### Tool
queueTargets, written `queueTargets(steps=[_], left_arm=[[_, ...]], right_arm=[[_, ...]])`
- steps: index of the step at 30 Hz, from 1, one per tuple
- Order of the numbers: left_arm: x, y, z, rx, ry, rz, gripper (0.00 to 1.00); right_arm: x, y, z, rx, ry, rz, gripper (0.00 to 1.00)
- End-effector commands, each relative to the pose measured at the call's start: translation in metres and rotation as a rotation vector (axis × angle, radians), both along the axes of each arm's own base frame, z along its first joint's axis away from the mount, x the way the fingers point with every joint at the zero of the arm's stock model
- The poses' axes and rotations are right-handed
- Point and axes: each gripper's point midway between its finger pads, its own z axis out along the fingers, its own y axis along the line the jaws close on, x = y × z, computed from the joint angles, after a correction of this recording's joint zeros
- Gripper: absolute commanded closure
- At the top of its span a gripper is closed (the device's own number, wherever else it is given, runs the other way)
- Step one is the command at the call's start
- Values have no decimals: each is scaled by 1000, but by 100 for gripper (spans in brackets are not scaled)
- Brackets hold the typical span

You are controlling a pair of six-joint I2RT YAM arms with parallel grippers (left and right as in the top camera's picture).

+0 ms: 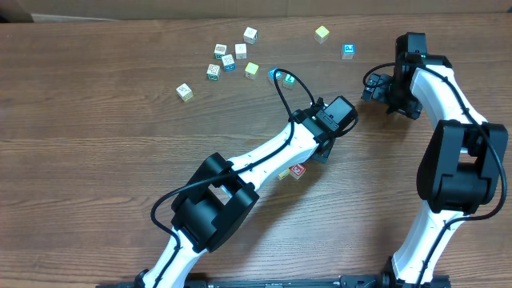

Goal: Form a circle

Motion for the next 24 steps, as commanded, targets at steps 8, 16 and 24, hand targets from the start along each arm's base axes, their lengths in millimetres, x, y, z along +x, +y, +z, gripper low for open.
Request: queueTargets(steps=[8, 16, 24], left_arm=[[2, -1, 22, -23, -42, 15, 96], [30, 2, 51, -58, -107, 56, 96], [52, 42, 47, -52, -55, 140, 96]], right_arm=[[5, -2, 9, -6, -26, -3, 0], [5, -2, 9, -6, -26, -3, 0], [5, -2, 9, -5, -26, -3, 0]])
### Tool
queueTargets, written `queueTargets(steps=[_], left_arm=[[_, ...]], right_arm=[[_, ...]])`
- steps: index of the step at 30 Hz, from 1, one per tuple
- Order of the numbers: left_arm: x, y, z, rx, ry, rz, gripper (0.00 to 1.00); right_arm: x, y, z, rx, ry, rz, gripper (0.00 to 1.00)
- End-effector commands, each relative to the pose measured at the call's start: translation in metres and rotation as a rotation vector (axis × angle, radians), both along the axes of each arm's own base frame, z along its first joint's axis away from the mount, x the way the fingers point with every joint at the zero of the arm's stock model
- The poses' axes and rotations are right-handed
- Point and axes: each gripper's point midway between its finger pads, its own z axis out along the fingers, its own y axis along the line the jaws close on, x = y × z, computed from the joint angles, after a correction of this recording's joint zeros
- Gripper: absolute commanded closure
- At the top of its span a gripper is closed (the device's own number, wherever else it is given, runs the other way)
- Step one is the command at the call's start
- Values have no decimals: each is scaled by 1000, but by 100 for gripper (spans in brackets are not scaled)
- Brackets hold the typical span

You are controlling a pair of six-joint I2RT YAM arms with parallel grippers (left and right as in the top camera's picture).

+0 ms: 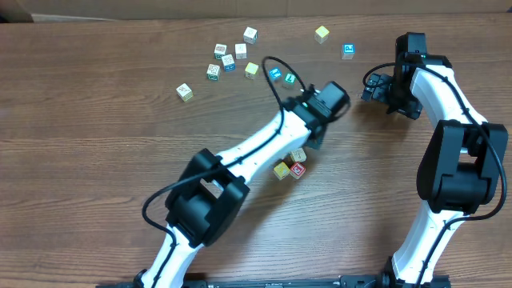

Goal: Form a circle

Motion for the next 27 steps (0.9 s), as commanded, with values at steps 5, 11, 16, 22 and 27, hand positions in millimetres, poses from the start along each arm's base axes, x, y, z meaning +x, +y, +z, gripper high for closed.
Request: queueTargets(steps=[5, 11, 16, 22, 27], left_arm=[[33, 32, 26, -103, 9, 92, 96], [33, 25, 26, -149, 50, -106, 96], [33, 22, 21, -148, 57, -152, 96], [25, 9, 11, -176, 90, -225, 96], [10, 1, 8, -181, 129, -286, 96]], right_arm=[[5, -2, 9, -5, -26, -3, 0], [5, -2, 9, -6, -26, -3, 0], [5, -2, 9, -5, -25, -3, 0], [5, -2, 9, -6, -26, -3, 0], [5, -2, 9, -6, -26, -3, 0]])
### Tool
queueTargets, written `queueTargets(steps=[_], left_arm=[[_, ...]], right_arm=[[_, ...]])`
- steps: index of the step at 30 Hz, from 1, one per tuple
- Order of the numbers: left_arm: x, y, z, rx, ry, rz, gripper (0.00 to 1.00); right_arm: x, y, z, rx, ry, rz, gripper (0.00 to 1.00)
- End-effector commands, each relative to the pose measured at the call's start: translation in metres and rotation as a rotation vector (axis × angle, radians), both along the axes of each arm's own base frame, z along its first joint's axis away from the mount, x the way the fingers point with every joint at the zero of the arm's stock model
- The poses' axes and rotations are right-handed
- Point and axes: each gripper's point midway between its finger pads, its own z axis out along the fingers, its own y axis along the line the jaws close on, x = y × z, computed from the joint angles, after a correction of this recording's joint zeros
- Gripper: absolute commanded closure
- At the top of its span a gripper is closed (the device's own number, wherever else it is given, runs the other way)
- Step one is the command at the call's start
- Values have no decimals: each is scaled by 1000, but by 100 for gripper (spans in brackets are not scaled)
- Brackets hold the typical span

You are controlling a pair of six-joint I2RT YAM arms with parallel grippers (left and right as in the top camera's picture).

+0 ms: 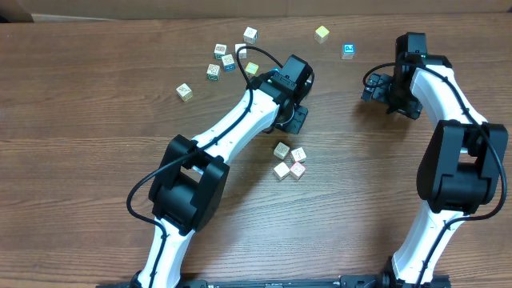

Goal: Form a circle

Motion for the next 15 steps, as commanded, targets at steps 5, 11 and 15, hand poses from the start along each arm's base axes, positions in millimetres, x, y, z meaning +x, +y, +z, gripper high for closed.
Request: queueTargets(steps=[5, 11, 15], left_arm=[[-25, -13, 1, 6, 52, -101, 96], [-36, -5, -3, 38, 99, -100, 96], [-39, -3, -4, 48, 113, -96, 96]], right_arm=[[5, -2, 9, -6, -26, -3, 0], [5, -2, 9, -5, -26, -3, 0], [5, -2, 9, -6, -25, -3, 0]])
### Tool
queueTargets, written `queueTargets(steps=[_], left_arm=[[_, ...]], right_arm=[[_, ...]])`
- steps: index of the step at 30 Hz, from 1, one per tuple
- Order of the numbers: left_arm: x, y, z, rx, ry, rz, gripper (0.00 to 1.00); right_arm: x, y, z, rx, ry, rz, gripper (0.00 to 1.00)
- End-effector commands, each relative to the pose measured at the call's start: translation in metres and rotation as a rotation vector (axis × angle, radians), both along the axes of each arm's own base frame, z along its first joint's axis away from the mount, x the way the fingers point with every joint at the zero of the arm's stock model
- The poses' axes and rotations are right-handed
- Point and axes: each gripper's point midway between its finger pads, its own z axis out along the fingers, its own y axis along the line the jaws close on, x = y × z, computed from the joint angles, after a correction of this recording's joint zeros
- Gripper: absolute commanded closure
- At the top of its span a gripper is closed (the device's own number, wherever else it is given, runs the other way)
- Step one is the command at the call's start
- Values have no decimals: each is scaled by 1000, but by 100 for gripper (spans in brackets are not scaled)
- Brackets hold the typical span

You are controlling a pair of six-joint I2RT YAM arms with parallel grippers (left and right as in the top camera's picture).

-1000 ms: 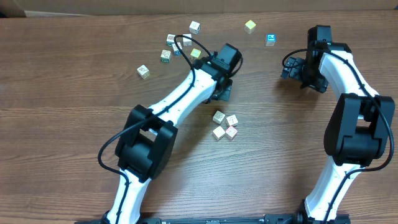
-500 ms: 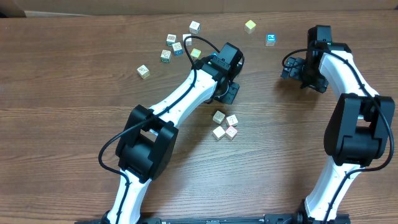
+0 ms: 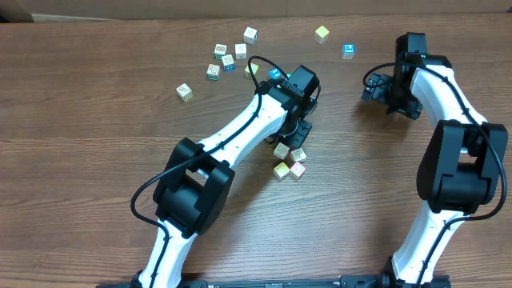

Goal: Form a circle

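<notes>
Small lettered cubes are the task's objects. A tight cluster of cubes (image 3: 289,161) lies at mid-table. Other cubes lie scattered at the back: a loose group (image 3: 228,60), a lone cube (image 3: 185,92) to the left, a yellow-green cube (image 3: 322,33) and a blue cube (image 3: 349,50). My left gripper (image 3: 298,130) hangs just behind the cluster, pointing at it. From above I cannot make out its jaws. My right gripper (image 3: 373,86) is held off to the right, away from all cubes, its jaws unclear too.
The left arm (image 3: 240,136) stretches diagonally across the table's middle and hides part of the wood (image 3: 96,160) beneath it. The right arm (image 3: 448,128) stands along the right side. A blue cube (image 3: 274,74) sits close to the left wrist.
My left gripper has come a little nearer and to the right, back toward the central cluster. The cubes and the right arm have not moved.
My left arm first lay over the central cubes, hiding most of them. It then stood further back and to the left, with more of the cluster showing each time. Now it has returned close behind the cluster. The right arm stayed still throughout.
</notes>
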Motion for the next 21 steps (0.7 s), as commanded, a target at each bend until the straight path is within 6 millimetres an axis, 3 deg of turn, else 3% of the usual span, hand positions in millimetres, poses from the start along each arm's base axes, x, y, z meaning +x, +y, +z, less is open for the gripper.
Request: queueTargets(steps=[1, 6, 13, 21], left_arm=[[1, -5, 5, -20, -8, -19, 96], [16, -4, 3, -4, -67, 34, 96], [12, -1, -10, 19, -38, 35, 96], [6, 3, -11, 39, -13, 31, 96]], right_arm=[[5, -2, 9, -6, -26, -3, 0], [5, -2, 9, -6, -26, -3, 0], [5, -2, 9, -5, -25, -3, 0], [5, -2, 9, -6, -25, -3, 0]])
